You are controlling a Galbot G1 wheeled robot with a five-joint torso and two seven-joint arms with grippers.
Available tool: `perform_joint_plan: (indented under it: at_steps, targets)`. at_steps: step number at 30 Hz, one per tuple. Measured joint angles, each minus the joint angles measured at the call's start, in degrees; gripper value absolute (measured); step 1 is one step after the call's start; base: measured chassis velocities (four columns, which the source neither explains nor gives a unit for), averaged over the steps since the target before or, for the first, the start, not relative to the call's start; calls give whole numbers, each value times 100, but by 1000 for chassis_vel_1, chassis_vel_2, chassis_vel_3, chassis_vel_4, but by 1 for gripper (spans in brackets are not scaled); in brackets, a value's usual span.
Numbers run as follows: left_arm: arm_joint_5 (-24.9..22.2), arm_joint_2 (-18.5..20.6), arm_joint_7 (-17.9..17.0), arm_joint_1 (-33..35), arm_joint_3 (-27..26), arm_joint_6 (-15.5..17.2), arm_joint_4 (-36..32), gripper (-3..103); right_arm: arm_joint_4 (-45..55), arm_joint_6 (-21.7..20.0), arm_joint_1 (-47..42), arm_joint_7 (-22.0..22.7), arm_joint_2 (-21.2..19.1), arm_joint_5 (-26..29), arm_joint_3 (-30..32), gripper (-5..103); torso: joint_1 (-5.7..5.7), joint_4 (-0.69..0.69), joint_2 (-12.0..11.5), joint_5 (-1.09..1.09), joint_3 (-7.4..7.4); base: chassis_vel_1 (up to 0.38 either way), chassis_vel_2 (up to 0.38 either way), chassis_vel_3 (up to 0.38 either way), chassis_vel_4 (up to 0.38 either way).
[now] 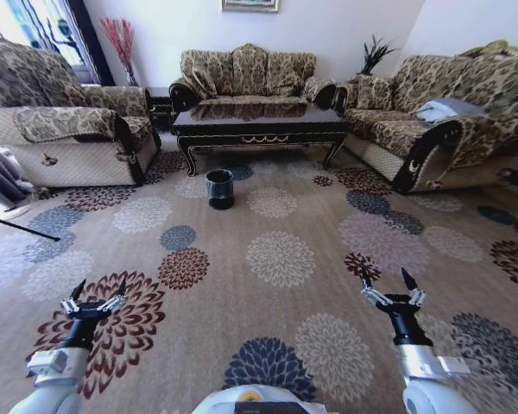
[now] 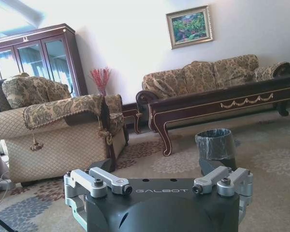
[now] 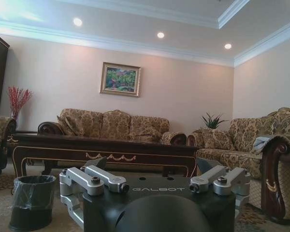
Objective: Move to the front of the table and pick up the trash from the floor, then place it into the trash bin.
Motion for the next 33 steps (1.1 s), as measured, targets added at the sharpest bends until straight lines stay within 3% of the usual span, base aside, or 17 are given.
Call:
perform_joint_plan:
  at_steps: [33]
  targets:
    - [0,0,0,0,0,0,0,100,0,0,0,0,0,0,0,100,218,0,775,0,558,0,0,0,0]
